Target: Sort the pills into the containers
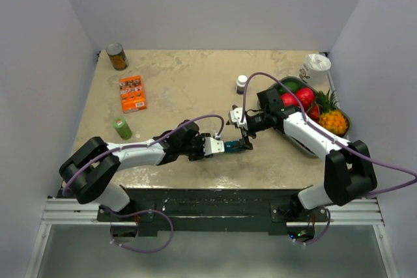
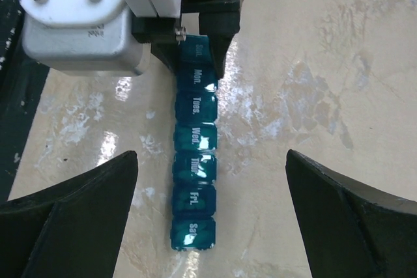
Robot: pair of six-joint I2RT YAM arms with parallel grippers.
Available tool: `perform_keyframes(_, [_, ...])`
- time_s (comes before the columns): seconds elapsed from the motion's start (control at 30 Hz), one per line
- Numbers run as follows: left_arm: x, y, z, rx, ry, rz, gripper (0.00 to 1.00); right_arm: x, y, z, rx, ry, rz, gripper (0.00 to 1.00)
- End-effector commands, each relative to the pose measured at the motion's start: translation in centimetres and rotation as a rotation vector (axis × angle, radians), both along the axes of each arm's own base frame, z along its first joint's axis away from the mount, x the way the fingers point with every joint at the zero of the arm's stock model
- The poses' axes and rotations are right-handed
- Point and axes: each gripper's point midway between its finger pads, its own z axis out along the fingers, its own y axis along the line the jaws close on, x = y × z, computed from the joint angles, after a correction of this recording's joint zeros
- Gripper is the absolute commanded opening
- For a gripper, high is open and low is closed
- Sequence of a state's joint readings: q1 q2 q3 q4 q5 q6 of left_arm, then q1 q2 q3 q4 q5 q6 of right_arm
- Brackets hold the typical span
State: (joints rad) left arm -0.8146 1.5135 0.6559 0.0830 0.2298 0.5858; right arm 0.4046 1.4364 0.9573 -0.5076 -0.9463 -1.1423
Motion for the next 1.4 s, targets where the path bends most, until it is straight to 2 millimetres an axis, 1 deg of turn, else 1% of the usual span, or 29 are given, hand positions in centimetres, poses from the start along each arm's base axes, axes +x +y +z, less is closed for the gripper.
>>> perform_keyframes(0.0, [-0.1,-1.8,3.5,-0.127,-0.052,-0.035,0.09,-0.3,1.2,0.1,0.051,0.119,-0.014,0.97])
perform_keyframes(0.07, [-0.3,-1.8,3.5,-0.135,-0.047,-0.040,0.08,0.2,1.3,-0.2,0.036,0.146,-0.046,0.96])
perform_keyframes(0.17, [-0.5,-1.9,3.7,-0.153,-0.039,-0.039,0.08,0.4,1.5,-0.8,0.018,0.164,-0.057,0.95])
perform_keyframes(0.23, [-0.5,-2.2,4.2,-0.174,-0.036,-0.037,0.06,0.4,1.8,-1.0,0.012,0.158,-0.060,0.95])
perform_keyframes(0.43, [-0.6,-2.9,5.1,-0.204,0.009,-0.025,0.00,-0.5,3.4,-2.1,-0.025,0.157,-0.033,0.95])
perform_keyframes(0.5, [-0.6,-3.1,5.5,-0.220,0.017,-0.021,0.00,-0.6,3.8,-2.7,-0.042,0.177,-0.040,0.95])
perform_keyframes(0.63, [-0.8,-3.3,6.4,-0.247,0.019,-0.016,0.00,-0.5,3.9,-2.8,-0.048,0.190,-0.053,0.95])
perform_keyframes(0.77, [-0.9,-3.5,7.5,-0.281,0.030,-0.012,0.00,-1.3,4.3,-2.8,-0.050,0.198,-0.022,0.95])
perform_keyframes(0.87, [-1.1,-3.6,8.0,-0.288,0.034,-0.014,0.00,-1.7,4.7,-2.9,-0.060,0.201,-0.004,0.94])
perform_keyframes(1.0, [-1.1,-3.5,8.2,-0.291,0.040,-0.007,0.00,-2.0,5.0,-2.8,-0.057,0.205,0.010,0.89])
perform_keyframes(1.1, [-1.1,-3.4,8.2,-0.292,0.048,0.001,0.00,-1.9,5.1,-2.7,-0.060,0.202,0.009,0.79])
perform_keyframes(1.13, [-1.1,-3.4,8.2,-0.292,0.048,-0.001,0.00,-2.0,5.1,-2.8,-0.065,0.209,0.013,0.72])
perform_keyframes(1.23, [-1.0,-3.4,8.3,-0.294,0.049,0.006,0.00,-2.0,5.2,-2.8,-0.071,0.210,0.016,0.63])
perform_keyframes(1.37, [-0.8,-3.3,8.7,-0.307,0.046,0.013,0.00,-2.1,5.1,-3.1,-0.079,0.219,0.016,0.64])
